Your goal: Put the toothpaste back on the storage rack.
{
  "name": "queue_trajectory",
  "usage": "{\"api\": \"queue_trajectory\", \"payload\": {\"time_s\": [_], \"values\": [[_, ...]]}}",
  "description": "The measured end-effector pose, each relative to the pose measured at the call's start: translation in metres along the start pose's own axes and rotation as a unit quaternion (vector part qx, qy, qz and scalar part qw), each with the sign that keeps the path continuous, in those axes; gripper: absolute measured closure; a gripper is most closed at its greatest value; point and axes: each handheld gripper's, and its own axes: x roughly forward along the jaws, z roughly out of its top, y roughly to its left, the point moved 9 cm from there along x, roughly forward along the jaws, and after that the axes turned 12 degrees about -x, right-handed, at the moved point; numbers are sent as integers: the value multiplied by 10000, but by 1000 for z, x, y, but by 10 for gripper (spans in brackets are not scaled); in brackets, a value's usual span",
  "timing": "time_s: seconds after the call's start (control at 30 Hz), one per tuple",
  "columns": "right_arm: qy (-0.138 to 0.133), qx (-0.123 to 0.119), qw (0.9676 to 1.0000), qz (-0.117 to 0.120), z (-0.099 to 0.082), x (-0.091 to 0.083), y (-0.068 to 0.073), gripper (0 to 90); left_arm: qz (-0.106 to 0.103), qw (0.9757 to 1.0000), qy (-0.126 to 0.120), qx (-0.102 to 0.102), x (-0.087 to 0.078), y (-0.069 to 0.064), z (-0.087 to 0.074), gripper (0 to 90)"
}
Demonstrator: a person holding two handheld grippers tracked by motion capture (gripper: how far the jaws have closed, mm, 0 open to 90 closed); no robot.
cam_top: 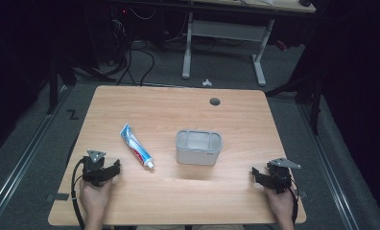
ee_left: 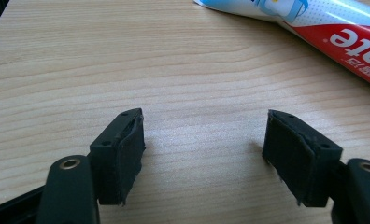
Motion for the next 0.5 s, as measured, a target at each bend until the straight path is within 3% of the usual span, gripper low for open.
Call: {"api": "queue_trajectory", "payload": {"time_s": [0.5], "values": [[1, 21, 10000, 0, 0, 0, 0, 318, -17, 10000, 13, 13, 0, 0, 0, 295]]}}
